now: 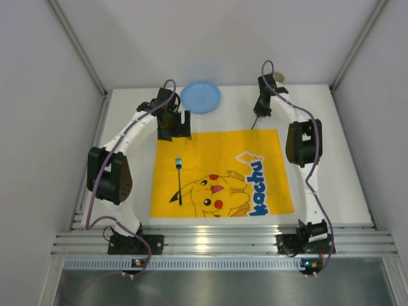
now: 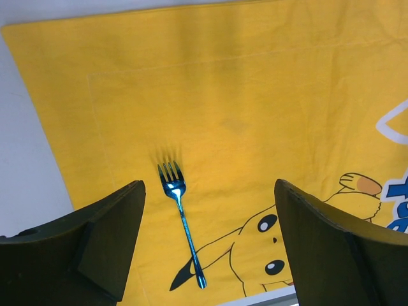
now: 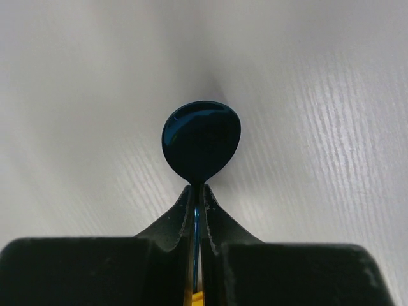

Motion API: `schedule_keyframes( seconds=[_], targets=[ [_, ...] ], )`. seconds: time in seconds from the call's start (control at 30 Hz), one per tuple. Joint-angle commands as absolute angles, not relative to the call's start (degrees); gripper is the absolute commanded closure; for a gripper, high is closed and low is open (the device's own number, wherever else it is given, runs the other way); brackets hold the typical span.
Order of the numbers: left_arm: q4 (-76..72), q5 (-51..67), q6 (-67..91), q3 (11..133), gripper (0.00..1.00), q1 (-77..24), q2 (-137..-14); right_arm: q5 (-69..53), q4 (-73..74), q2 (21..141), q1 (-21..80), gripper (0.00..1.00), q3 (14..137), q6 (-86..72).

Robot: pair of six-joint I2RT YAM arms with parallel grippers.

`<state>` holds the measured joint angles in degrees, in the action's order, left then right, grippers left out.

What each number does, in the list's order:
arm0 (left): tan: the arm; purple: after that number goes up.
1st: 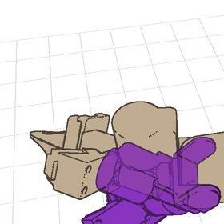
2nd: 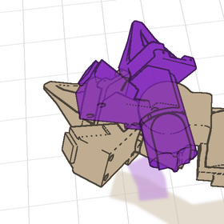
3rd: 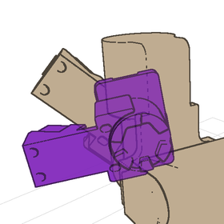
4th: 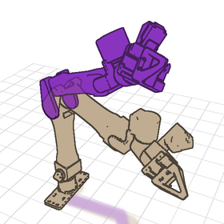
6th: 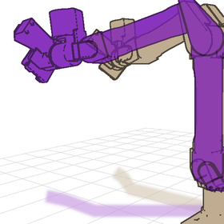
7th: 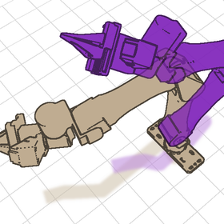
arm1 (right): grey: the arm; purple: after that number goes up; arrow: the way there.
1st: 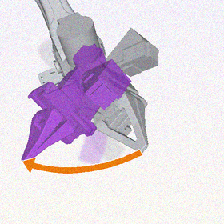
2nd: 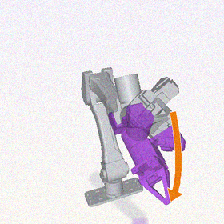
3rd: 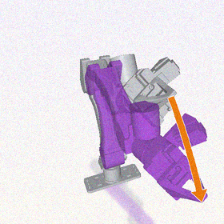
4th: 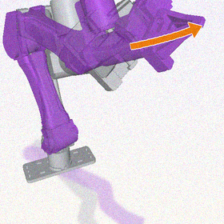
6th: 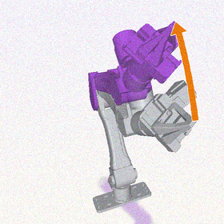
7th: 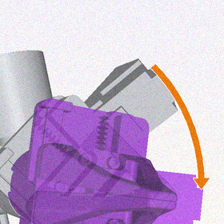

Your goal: Set the dinner table for one person

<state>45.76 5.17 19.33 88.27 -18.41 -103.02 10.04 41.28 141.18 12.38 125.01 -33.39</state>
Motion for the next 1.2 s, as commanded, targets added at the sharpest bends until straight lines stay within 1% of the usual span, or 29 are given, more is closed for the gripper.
schedule_keyframes(
  seconds=[0.0, 0.4, 0.6, 0.77, 0.83, 0.97, 1.07, 1.1, 1.17],
  targets=[
    [43.9, 5.5, 19.2, 88.2, 0.12, -18.1, -101.8, 6.9, 33.1, 134.4, 13.1, 1.0, 125.3, -35.2],
    [43.5, 4.6, 19.3, 88.2, 0.12, -18.1, -100.7, 8.4, 28.8, 130.3, 13.2, 1.0, 127.4, -34.6],
    [43.3, 4.4, 19.7, 88.2, 0.12, -18.1, -100.9, 8.8, 28.3, 124.4, 12.9, 1.0, 125.0, -31.3],
    [43.2, 4.7, 20.3, 88.2, 0.12, -18.1, -101.1, 8.4, 27.1, 117.2, 12.2, 1.0, 117.6, -29.1],
    [43.1, 4.9, 20.7, 88.2, 0.12, -18.1, -101.2, 6.2, 27.9, 113.8, 11.8, 1.0, 115.4, -27.3],
    [42.3, 5.0, 21.3, 87.5, 0.12, -18.1, -101.2, 1.2, 35.4, 107.2, 11.8, 1.0, 110.5, -22.8],
    [41.4, 5.0, 21.4, 86.6, 0.12, -18.1, -101.1, -3.4, 34.3, 101.4, 11.8, 1.0, 98.3, -21.9],
    [41.0, 4.9, 21.5, 86.1, 0.12, -18.1, -100.9, -5.3, 33.6, 97.4, 12.2, 1.0, 91.4, -21.6],
    [40.3, 4.7, 21.9, 85.6, 0.12, -18.1, -101.1, -6.8, 33.7, 94.5, 12.6, 1.0, 86.2, -20.2]
  ],
)
